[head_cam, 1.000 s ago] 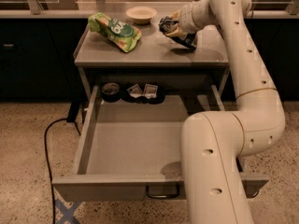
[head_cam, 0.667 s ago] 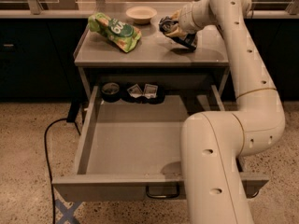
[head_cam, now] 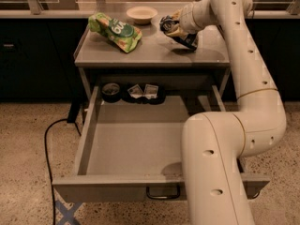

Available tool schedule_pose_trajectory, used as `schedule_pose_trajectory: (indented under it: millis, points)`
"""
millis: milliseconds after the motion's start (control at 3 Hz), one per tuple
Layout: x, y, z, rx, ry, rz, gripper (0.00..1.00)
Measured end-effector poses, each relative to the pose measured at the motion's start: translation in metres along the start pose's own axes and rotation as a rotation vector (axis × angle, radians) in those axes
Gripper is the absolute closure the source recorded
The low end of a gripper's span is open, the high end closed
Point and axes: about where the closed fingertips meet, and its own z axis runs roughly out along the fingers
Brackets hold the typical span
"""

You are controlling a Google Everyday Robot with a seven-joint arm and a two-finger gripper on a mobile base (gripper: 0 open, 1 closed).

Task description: Pick blue chip bag from top drawer and place on counter

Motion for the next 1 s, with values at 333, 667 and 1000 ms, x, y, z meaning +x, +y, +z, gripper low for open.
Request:
schedule_pose_trajectory:
  millis: [333,667,1000]
  points:
    - [0.0,0.0,0.0001,0.0,0.0,0.0,0.12]
    - [0.0,0.0001,0.0001,0.0,0.0,0.0,0.0]
    - [0.0,0.0001,0.0002,0.0,0.0,0.0,0.0]
